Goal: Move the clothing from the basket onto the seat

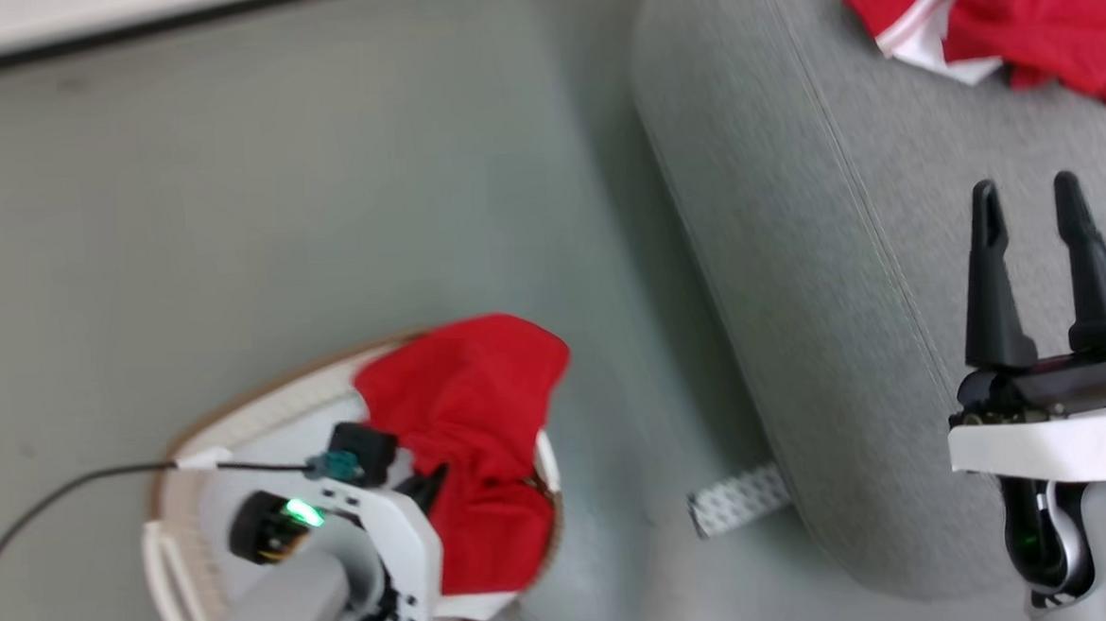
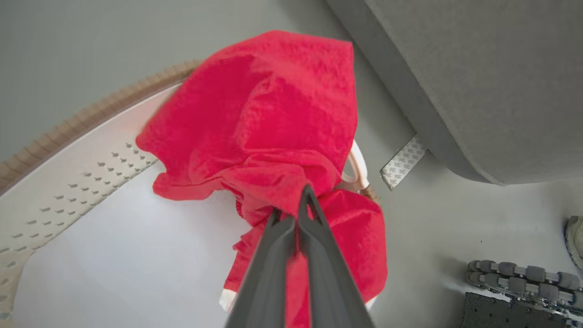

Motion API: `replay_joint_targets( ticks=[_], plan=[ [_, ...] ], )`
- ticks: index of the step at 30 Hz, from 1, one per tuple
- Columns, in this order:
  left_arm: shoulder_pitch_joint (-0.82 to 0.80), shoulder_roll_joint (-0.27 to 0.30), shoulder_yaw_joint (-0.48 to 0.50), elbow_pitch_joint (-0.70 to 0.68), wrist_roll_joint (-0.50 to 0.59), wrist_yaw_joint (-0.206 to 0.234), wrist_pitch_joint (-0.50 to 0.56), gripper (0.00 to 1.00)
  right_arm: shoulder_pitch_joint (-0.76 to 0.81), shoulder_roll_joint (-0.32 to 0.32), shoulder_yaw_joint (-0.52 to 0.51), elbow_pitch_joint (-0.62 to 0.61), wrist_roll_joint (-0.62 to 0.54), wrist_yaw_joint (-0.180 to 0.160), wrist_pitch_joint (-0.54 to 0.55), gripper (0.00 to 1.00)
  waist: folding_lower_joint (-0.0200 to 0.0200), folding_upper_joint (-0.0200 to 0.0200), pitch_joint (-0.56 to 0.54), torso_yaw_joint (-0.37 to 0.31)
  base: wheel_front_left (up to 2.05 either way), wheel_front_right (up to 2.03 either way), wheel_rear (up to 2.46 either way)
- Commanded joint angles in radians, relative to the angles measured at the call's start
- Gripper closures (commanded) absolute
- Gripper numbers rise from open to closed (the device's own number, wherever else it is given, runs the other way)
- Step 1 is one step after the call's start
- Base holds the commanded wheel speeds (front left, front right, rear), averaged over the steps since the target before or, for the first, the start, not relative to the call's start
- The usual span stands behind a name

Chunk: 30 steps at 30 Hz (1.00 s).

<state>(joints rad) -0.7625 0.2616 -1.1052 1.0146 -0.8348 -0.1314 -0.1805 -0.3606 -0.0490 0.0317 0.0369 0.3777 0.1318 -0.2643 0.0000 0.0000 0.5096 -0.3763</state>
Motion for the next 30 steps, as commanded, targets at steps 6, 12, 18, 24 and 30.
replay_joint_targets(
  ticks=[6, 12, 18, 24, 30],
  plan=[
    [0.056, -0.033, -0.032, -0.072, -0.055, 0.001, -0.068, 1.00, 0.053, -0.003, -0.004, 0.050, -0.042, -0.002, 0.000, 0.00, 0.0000, 0.0000, -0.214, 0.133, 0.00, 0.00, 0.00],
    [0.075, -0.025, -0.023, -0.165, -0.064, 0.001, -0.084, 1.00, 0.098, -0.003, 0.007, 0.088, -0.058, -0.002, 0.000, 0.00, 0.0000, 0.0000, -0.318, 0.173, 0.00, 0.00, 0.00],
    [0.103, -0.011, 0.072, -0.296, -0.017, 0.004, -0.084, 1.00, 0.139, -0.003, 0.025, 0.115, -0.049, -0.002, 0.000, 0.00, 0.0000, 0.0000, -0.394, 0.204, 0.00, 0.00, 0.00],
    [0.119, -0.002, 0.155, -0.414, 0.027, 0.024, -0.084, 1.00, 0.166, -0.003, 0.053, 0.135, -0.040, -0.002, 0.000, 0.00, 0.0000, 0.0000, -0.442, 0.224, 0.00, 0.00, 0.00],
    [0.104, 0.023, 0.234, -0.565, 0.067, 0.063, -0.084, 1.00, 0.185, -0.003, 0.089, 0.146, -0.026, -0.002, 0.000, 0.00, 0.0000, 0.0000, -0.469, 0.241, 0.00, 0.00, 0.00]
  ],
)
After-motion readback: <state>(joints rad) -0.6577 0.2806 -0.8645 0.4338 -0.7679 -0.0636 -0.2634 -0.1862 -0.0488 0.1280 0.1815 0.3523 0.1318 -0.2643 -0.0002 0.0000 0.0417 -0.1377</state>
